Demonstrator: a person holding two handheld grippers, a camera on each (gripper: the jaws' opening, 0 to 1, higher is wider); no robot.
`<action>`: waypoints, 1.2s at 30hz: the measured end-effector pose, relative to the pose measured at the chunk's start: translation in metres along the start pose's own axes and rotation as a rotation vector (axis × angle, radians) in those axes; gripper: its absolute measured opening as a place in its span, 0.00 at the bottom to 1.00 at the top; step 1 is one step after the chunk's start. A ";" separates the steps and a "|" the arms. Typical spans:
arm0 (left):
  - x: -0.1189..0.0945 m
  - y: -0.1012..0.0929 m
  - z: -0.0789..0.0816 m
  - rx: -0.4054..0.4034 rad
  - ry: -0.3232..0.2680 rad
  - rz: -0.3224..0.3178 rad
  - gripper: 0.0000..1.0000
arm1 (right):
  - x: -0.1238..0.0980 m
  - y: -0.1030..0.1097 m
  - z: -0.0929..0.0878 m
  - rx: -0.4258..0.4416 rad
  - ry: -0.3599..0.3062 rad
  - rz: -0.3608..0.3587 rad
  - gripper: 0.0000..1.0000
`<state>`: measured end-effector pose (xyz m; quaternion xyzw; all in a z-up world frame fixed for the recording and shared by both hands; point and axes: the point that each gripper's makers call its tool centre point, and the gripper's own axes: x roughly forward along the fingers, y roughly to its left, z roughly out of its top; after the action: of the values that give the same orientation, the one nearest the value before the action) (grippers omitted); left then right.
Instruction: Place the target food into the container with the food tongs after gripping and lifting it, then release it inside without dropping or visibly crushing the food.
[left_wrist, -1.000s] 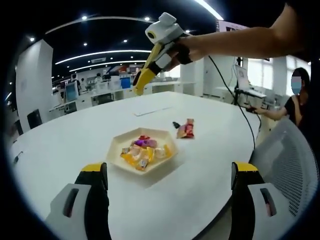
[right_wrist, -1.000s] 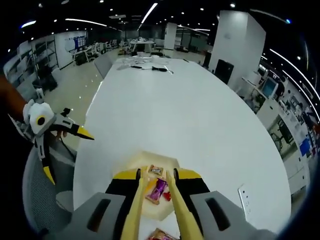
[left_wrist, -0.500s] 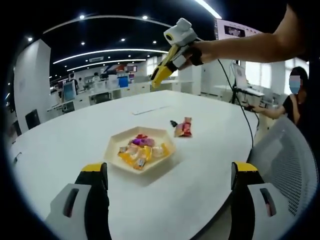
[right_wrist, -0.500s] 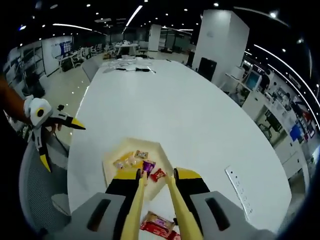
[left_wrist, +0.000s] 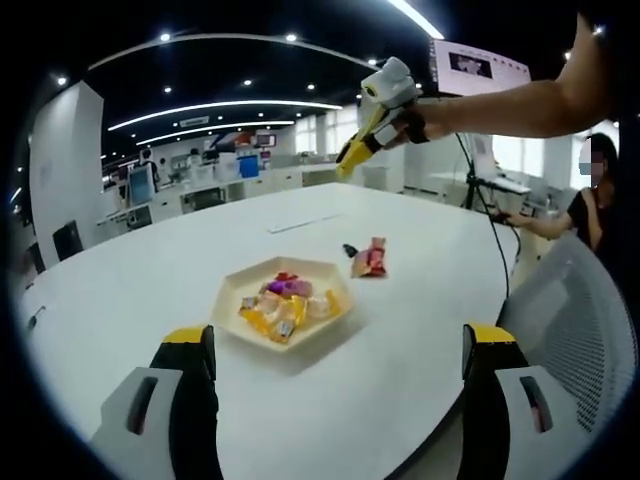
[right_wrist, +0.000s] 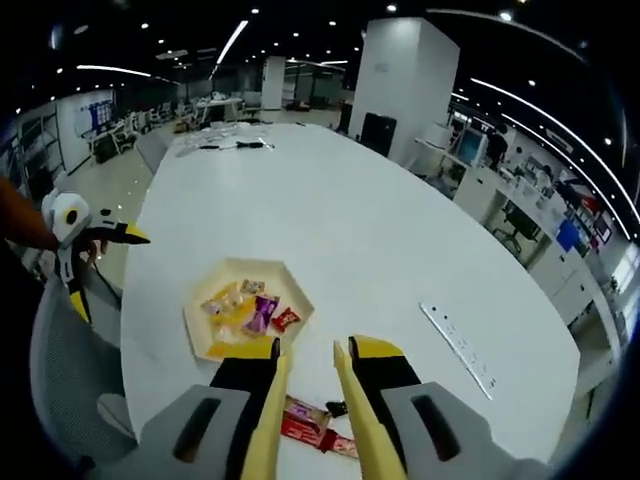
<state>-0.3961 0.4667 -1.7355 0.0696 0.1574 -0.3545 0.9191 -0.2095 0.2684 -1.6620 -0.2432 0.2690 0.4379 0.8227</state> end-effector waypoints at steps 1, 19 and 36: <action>0.000 0.000 0.000 0.001 -0.002 0.001 0.99 | -0.001 -0.004 -0.006 0.000 0.009 -0.018 0.26; -0.002 0.003 0.003 -0.008 -0.014 0.015 0.99 | -0.015 -0.034 -0.030 0.081 0.016 -0.118 0.27; -0.002 0.004 0.003 -0.018 -0.017 0.019 0.99 | -0.003 -0.039 -0.037 0.114 0.005 -0.160 0.27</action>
<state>-0.3937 0.4700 -1.7319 0.0597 0.1522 -0.3450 0.9242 -0.1867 0.2238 -1.6803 -0.2180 0.2753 0.3539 0.8668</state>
